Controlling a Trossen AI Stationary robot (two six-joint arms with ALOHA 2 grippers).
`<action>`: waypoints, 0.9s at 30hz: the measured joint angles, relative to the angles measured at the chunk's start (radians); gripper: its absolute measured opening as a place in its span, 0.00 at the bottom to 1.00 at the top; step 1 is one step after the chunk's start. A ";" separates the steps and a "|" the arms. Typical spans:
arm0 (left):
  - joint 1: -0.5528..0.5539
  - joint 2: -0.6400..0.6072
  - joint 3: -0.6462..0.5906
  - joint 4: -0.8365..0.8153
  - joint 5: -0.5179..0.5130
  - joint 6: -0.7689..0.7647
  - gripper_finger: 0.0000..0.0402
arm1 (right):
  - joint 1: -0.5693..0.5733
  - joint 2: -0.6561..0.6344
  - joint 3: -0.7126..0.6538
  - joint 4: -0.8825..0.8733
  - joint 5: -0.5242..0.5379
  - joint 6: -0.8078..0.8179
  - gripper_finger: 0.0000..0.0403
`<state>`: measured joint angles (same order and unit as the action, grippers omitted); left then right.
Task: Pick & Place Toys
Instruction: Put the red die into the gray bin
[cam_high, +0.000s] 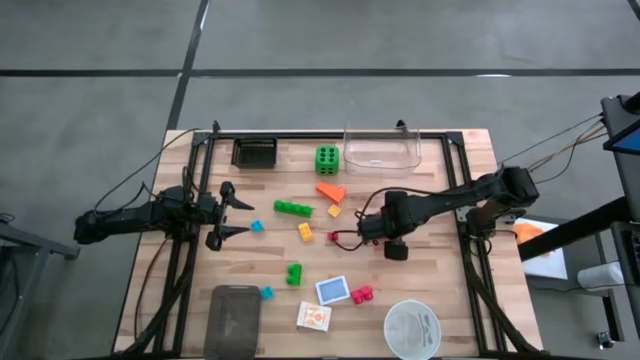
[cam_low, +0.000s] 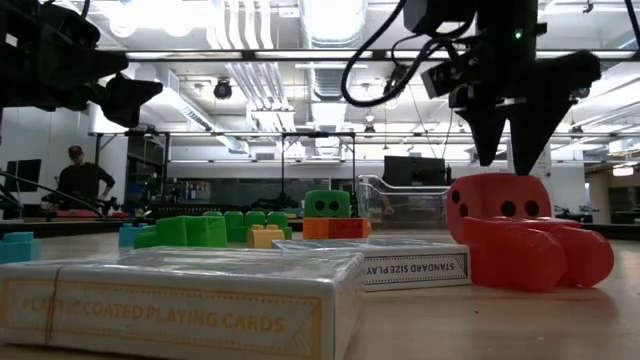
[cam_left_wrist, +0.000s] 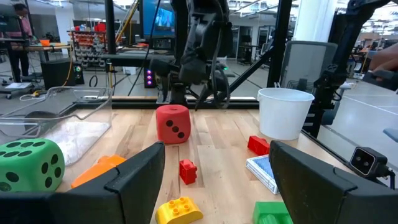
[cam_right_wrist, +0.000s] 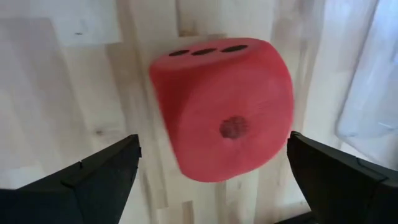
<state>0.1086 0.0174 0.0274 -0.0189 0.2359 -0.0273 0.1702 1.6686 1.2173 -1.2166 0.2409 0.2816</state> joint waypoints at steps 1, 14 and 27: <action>0.000 0.000 0.000 0.000 0.000 0.000 0.72 | -0.005 0.000 -0.009 0.013 0.003 -0.003 0.97; 0.000 0.000 0.000 0.000 0.000 0.000 0.72 | -0.069 -0.009 -0.181 0.239 0.039 -0.075 0.97; 0.000 0.000 0.000 0.000 0.000 0.000 0.72 | -0.070 -0.014 -0.258 0.346 0.052 -0.082 0.82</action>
<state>0.1087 0.0174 0.0273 -0.0189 0.2359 -0.0273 0.1005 1.6550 0.9588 -0.8701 0.2928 0.1997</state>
